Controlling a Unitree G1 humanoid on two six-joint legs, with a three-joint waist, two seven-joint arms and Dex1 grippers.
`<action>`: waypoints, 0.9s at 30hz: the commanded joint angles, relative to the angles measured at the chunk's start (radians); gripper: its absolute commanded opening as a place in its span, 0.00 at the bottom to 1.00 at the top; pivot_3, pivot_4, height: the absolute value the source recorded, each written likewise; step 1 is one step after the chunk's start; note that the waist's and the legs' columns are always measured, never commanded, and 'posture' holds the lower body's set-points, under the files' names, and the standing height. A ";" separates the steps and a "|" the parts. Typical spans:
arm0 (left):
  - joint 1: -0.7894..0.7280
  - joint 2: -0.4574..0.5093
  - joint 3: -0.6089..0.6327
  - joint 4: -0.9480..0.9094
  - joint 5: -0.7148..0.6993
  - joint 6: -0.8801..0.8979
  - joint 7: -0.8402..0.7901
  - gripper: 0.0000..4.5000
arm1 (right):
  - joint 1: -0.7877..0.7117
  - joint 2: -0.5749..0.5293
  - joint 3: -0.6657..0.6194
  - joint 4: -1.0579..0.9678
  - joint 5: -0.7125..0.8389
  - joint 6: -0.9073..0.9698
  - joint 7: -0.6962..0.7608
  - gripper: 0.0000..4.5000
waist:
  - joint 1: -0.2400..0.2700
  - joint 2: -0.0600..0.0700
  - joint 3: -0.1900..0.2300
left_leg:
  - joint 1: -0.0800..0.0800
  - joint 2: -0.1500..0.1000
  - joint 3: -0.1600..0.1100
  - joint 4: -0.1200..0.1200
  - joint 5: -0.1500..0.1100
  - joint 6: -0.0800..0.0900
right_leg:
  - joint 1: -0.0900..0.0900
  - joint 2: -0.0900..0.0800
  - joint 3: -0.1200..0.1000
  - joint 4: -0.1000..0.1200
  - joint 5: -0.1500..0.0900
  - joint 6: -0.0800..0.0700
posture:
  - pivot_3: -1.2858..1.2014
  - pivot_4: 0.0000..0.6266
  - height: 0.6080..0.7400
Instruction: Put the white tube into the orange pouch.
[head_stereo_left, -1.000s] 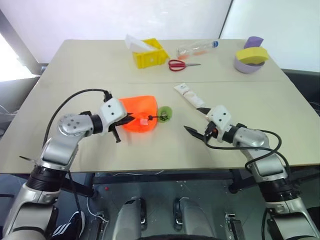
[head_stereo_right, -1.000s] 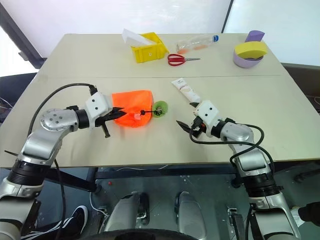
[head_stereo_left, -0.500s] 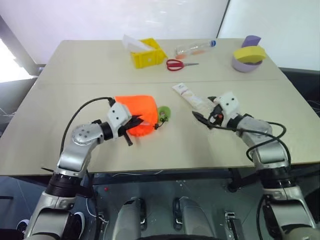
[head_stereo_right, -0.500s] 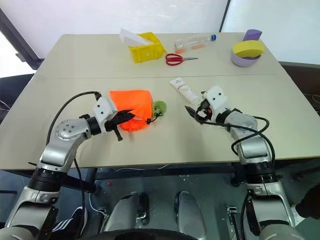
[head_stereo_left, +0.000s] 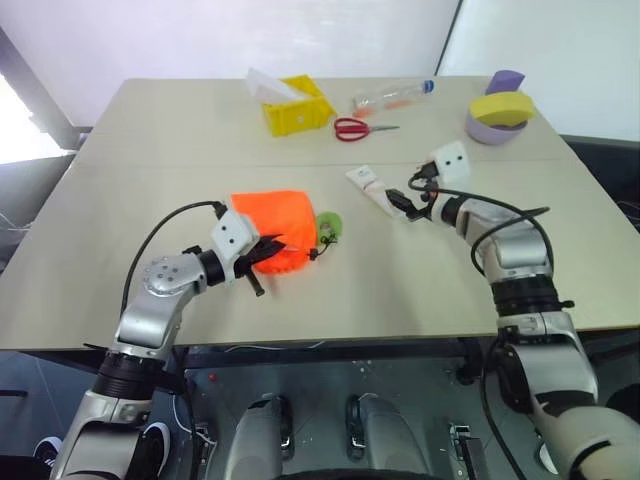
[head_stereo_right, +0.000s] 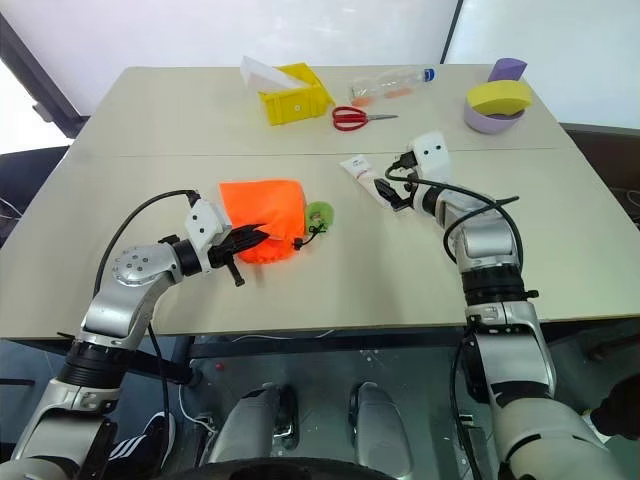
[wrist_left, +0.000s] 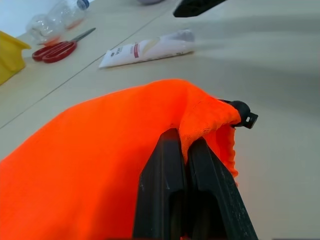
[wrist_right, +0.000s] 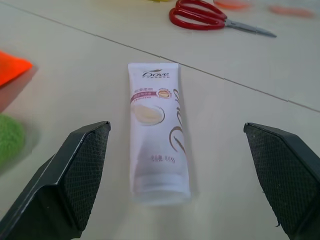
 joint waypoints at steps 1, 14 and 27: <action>-0.014 -0.014 0.001 -0.023 -0.007 -0.002 0.010 0.01 | -0.086 0.009 0.038 0.087 -0.025 0.022 0.040 1.00 | -0.001 0.000 0.000 | 0.000 0.000 0.000 0.000 0.000 0.000 | 0.000 0.000 0.000 0.000 0.000 0.000 | 0.52 0.24 1.00; 0.006 -0.024 -0.003 -0.065 -0.003 0.013 0.038 0.01 | -0.250 0.043 0.121 0.463 -0.161 -0.065 0.029 1.00 | -0.004 0.001 0.000 | 0.000 0.000 0.001 0.000 0.000 0.000 | -0.001 0.002 0.000 0.000 0.000 0.000 | 0.52 0.24 1.00; 0.007 -0.017 -0.004 -0.078 0.003 0.012 0.047 0.00 | -0.252 0.079 0.049 0.498 -0.133 -0.076 0.044 0.41 | -0.006 0.001 0.000 | 0.000 0.002 0.001 0.000 0.000 -0.001 | 0.000 0.004 0.001 0.001 0.000 0.000 | 0.52 0.24 1.00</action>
